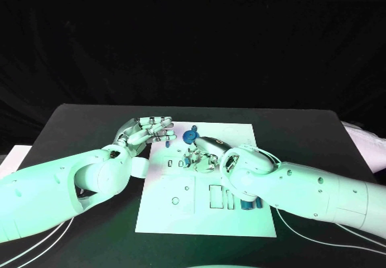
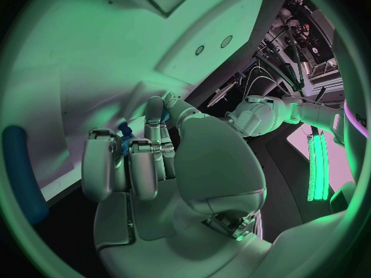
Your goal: Assemble the parts on the task board
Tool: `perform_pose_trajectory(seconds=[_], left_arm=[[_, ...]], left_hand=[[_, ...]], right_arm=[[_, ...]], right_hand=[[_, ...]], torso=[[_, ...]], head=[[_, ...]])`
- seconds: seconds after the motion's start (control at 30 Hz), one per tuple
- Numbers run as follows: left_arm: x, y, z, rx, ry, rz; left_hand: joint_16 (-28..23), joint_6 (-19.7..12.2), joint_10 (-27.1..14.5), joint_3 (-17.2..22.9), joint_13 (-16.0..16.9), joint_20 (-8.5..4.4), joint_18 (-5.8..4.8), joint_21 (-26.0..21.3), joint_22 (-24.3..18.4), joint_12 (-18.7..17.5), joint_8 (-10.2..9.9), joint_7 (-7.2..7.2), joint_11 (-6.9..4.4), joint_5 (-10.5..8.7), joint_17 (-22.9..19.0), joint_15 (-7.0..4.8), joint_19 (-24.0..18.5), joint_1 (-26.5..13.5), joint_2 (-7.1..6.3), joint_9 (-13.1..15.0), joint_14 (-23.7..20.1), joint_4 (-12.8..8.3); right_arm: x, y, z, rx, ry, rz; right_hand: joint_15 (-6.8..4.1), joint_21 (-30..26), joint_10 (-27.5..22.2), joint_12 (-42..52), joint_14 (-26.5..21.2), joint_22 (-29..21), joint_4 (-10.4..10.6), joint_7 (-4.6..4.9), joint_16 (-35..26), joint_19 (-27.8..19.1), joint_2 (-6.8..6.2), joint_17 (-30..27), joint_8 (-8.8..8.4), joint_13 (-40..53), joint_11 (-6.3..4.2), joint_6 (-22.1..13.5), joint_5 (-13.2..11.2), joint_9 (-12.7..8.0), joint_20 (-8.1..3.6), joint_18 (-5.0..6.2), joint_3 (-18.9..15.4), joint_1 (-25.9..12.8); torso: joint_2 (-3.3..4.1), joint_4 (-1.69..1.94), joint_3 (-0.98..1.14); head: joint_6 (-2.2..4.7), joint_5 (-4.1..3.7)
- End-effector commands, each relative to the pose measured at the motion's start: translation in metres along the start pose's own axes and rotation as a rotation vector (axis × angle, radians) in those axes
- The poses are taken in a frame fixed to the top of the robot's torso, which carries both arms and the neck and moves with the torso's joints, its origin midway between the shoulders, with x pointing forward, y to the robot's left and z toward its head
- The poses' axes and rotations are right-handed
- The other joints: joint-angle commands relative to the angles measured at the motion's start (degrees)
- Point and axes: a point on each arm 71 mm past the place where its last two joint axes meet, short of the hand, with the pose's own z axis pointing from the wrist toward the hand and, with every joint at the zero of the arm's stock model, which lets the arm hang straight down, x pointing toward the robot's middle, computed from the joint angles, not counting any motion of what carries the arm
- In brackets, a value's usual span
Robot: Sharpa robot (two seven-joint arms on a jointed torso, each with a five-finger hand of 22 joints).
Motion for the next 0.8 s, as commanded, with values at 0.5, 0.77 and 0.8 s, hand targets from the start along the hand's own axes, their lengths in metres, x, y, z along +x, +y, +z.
perform_pose_trajectory(seconds=[0.5, 0.77, 0.8], left_arm=[[0.002, -0.0012, 0.0004, 0.009, 0.016, -0.009], [0.002, -0.0011, 0.0005, 0.008, 0.017, -0.01], [0.002, -0.0011, 0.0005, 0.008, 0.017, -0.01]], left_hand=[[-0.37, 0.03, -0.46, -0.1, -0.07, -0.04, 0.62, -0.21, -0.06, -0.2, -0.32, 0.28, 0.06, -0.39, 0.08, -0.12, 0.33, -0.02, 0.36, -0.06, 0.41, -0.38], [-0.45, -0.01, -0.55, -0.12, -0.07, -0.04, 0.62, -0.3, -0.05, -0.2, -0.4, 0.33, 0.09, -0.41, 0.15, -0.11, 0.43, -0.16, 0.36, -0.06, 0.48, -0.45], [-0.45, -0.01, -0.55, -0.12, -0.07, -0.04, 0.62, -0.3, -0.05, -0.2, -0.4, 0.33, 0.09, -0.41, 0.15, -0.11, 0.43, -0.16, 0.36, -0.06, 0.48, -0.45]], right_arm=[[0.0071, -0.0074, -0.0015, 0.04, 0.039, -0.024], [0.0051, -0.0073, -0.0015, 0.041, 0.009, -0.016], [0.0047, -0.0072, -0.0015, 0.041, 0.004, -0.014]], right_hand=[[0.97, -0.03, -0.28, -1.48, 4.8, 0.0, 0.34, 0.67, -1.05, 0.16, -2.16, 9.83, -1.56, -1.13, 0.94, -2.38, -0.17, -0.2, 0.75, -0.93, 0.01, -1.12], [1.16, 0.0, 0.36, -1.2, 4.68, 0.05, 2.23, 0.66, -1.42, 0.17, -3.53, 9.41, -1.47, -1.17, 1.12, -2.94, -0.34, -0.12, 0.99, -0.93, -2.36, -3.88], [1.16, 0.01, 0.4, -1.16, 4.67, 0.08, 2.35, 0.65, -1.43, 0.18, -3.61, 9.4, -1.49, -1.16, 1.12, -3.05, -0.34, -0.13, 1.0, -0.93, -2.59, -4.0]], torso=[[0.0, 0.0, -0.02], [-0.03, -0.04, -0.01], [-0.03, -0.05, -0.01]], head=[[-0.15, -0.07], [-0.17, -0.13], [-0.16, -0.12]])
